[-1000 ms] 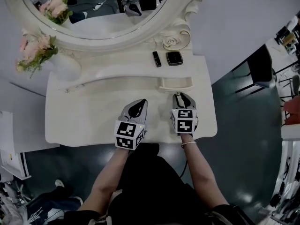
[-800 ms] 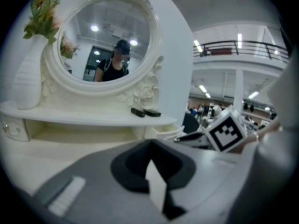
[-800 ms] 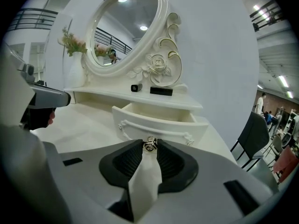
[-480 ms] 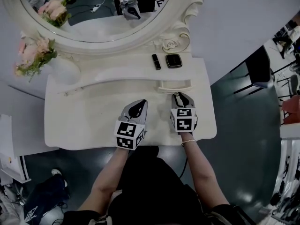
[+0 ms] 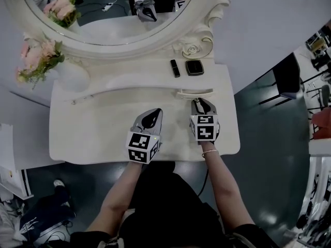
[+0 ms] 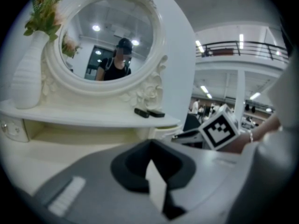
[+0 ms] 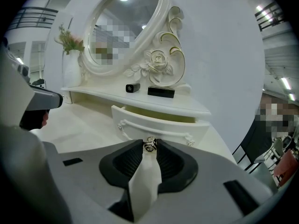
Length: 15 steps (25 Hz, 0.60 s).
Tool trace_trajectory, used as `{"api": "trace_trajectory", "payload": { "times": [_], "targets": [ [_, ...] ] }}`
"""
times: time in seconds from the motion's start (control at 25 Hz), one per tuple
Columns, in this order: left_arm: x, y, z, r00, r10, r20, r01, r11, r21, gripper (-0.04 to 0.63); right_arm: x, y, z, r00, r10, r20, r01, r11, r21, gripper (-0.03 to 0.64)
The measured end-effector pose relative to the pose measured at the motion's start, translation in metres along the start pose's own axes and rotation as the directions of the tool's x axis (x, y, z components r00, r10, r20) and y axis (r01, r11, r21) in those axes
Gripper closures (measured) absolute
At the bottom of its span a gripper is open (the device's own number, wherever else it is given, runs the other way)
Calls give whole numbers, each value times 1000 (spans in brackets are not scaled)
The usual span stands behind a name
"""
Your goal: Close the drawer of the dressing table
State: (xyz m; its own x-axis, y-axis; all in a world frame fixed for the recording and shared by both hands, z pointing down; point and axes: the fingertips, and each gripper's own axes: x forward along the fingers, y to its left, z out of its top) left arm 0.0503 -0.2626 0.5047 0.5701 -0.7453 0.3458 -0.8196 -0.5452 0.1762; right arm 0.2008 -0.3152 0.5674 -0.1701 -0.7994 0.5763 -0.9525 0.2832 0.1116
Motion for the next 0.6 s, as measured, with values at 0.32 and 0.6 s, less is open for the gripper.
{"api": "trace_trajectory", "payload": {
  "times": [0.32,0.6],
  "targets": [
    [4,-1,1,1000,2,-3,-2,1000,0,591,7,-2,4,1000,18,-4,-18,1000,-2,531],
    [6,-1,1,1000,6,-6,-6,1000,-2,591,14,-4,9,1000,18,-4,-18,1000,-1,531]
  ]
}}
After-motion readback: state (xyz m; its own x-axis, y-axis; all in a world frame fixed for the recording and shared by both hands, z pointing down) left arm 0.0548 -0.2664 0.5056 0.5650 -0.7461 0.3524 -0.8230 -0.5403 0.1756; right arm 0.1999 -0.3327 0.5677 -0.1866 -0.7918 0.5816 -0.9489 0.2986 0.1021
